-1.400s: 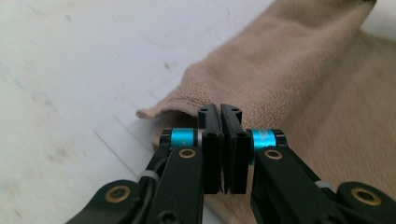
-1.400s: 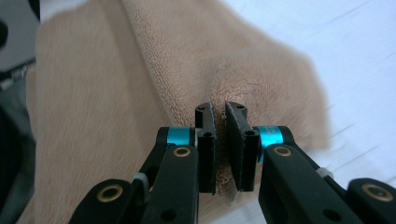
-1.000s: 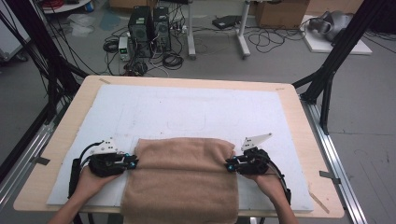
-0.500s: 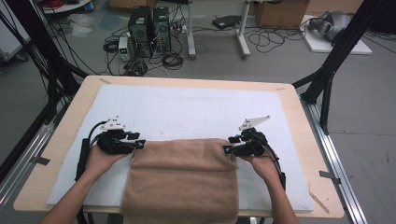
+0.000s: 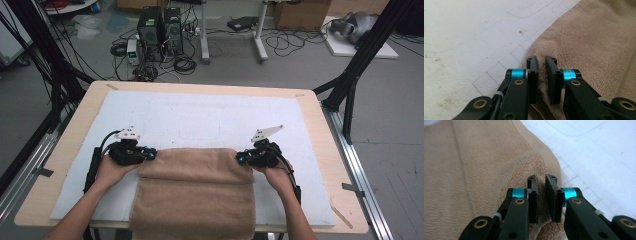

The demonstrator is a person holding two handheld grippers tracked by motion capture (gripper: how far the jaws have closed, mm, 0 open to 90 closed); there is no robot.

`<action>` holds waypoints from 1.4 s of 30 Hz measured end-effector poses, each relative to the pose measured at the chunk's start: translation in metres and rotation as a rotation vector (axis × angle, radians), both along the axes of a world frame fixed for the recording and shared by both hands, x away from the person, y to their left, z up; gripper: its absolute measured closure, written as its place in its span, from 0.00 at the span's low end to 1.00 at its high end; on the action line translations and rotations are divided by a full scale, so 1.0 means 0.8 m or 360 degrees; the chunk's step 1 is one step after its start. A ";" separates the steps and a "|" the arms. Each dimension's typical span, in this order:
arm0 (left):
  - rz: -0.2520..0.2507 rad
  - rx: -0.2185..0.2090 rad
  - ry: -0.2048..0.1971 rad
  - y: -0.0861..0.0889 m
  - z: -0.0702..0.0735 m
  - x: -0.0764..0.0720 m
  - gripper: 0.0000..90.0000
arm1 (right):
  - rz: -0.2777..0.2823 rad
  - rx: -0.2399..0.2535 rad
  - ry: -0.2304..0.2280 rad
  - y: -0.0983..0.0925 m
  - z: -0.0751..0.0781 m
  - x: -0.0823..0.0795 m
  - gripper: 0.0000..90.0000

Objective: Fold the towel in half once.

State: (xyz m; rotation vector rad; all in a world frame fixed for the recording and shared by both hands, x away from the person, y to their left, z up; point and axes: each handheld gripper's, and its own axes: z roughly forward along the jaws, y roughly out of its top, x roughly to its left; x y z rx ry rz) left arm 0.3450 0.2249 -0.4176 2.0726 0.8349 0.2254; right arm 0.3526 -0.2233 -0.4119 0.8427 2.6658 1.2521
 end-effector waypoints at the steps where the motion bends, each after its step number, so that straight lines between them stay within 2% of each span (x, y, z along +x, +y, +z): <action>1: -0.0006 -0.0007 -0.0014 0.001 0.003 -0.003 0.89 | 0.0010 0.0017 -0.0014 -0.001 0.004 -0.002 0.90; 5: -0.0003 -0.0037 -0.0070 0.006 0.014 -0.014 0.89 | 0.0055 0.0054 -0.0064 -0.005 0.025 -0.012 0.90; 9: 0.0007 -0.0067 -0.0086 0.011 0.019 -0.020 0.89 | 0.0088 0.0067 -0.0095 -0.009 0.039 -0.020 0.91; 15: -0.0014 -0.0069 -0.0106 0.012 0.021 -0.028 0.91 | 0.0124 0.0100 -0.0099 -0.014 0.042 -0.030 0.91; 19: -0.0027 -0.0075 -0.0159 0.014 0.025 -0.044 0.90 | 0.0136 0.0117 -0.0095 -0.018 0.044 -0.040 0.91; 23: -0.0036 -0.0114 -0.0188 0.019 0.026 -0.065 0.90 | 0.0176 0.0136 -0.0122 -0.019 0.049 -0.056 0.91; 27: -0.0087 -0.0098 -0.0189 0.022 0.020 -0.093 0.90 | 0.0244 0.0132 -0.0138 -0.018 0.053 -0.077 0.91; 30: -0.0165 -0.0086 -0.0165 0.023 0.011 -0.117 0.88 | 0.0309 0.0118 -0.0099 -0.016 0.045 -0.095 0.90; 32: -0.0232 -0.0087 -0.0128 0.024 0.007 -0.130 0.84 | 0.0389 0.0122 -0.0053 -0.016 0.038 -0.105 0.89; 34: -0.0272 -0.0085 -0.0118 0.025 0.007 -0.138 0.77 | 0.0408 0.0108 -0.0045 -0.017 0.034 -0.113 0.84; 37: -0.0226 -0.0114 -0.0141 0.026 0.014 -0.135 0.66 | 0.0364 0.0149 -0.0054 -0.023 0.034 -0.111 0.80; 39: -0.0186 -0.0135 -0.0172 0.026 0.020 -0.125 0.63 | 0.0324 0.0177 -0.0070 -0.026 0.035 -0.105 0.76; 42: -0.0149 -0.0138 -0.0212 0.023 0.023 -0.109 0.61 | 0.0275 0.0176 -0.0093 -0.028 0.036 -0.093 0.74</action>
